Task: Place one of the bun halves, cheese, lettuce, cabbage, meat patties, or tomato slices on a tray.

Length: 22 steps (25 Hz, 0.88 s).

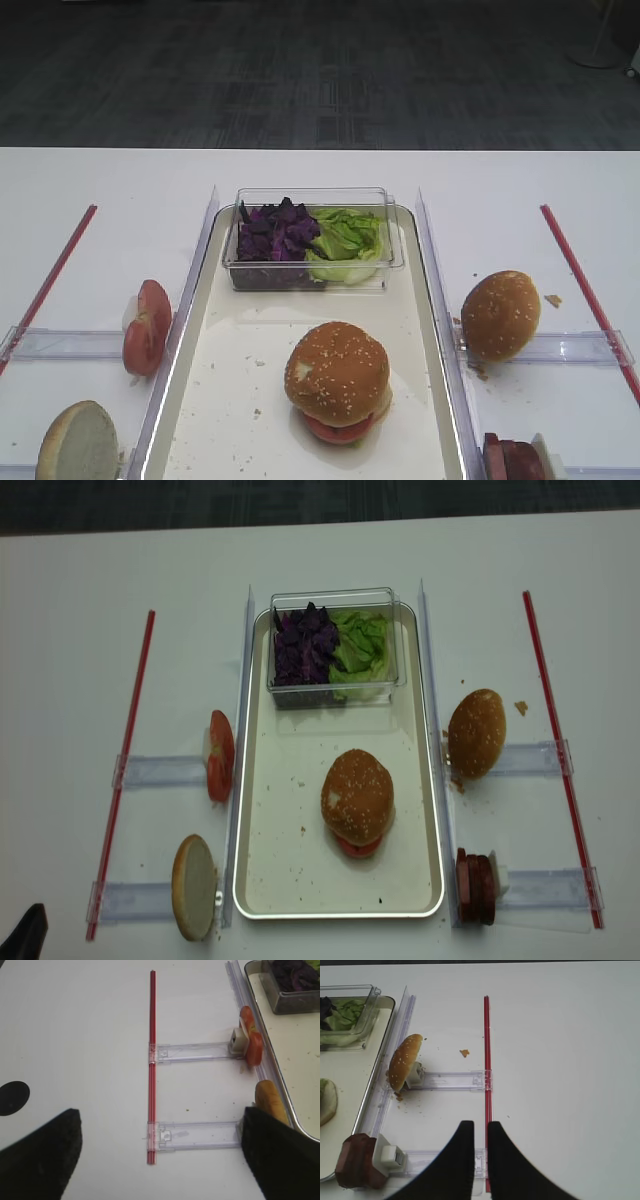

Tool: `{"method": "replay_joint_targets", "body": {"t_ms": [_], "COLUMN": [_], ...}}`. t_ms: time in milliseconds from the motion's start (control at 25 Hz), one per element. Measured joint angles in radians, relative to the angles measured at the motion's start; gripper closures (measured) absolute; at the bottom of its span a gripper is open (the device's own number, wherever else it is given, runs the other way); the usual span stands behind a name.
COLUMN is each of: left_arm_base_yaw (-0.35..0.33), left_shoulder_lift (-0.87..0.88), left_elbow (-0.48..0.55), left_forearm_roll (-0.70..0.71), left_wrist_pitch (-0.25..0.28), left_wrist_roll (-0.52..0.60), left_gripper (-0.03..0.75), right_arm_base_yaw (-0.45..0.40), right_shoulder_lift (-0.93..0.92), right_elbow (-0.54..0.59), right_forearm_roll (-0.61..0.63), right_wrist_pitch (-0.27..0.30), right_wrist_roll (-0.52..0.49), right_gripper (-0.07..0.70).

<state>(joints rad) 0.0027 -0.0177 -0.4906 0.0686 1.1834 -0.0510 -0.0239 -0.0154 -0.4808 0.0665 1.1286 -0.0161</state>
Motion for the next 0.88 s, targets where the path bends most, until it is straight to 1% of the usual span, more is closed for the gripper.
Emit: {"method": "replay_joint_targets", "body": {"t_ms": [360,880], "left_arm_base_yaw": [0.0,0.0], "left_shoulder_lift": [0.0,0.0], "left_elbow": [0.0,0.0], "left_forearm_roll": [0.0,0.0], "left_wrist_pitch": [0.0,0.0], "left_wrist_roll": [0.0,0.0], "left_gripper": [0.118,0.118], "right_arm_base_yaw": [0.0,0.0], "right_shoulder_lift": [0.0,0.0], "right_elbow": [0.0,0.0], "right_forearm_roll": [0.0,0.0], "right_wrist_pitch": [0.0,0.0], "right_wrist_roll": [0.0,0.0], "right_gripper": [0.587,0.594]}}
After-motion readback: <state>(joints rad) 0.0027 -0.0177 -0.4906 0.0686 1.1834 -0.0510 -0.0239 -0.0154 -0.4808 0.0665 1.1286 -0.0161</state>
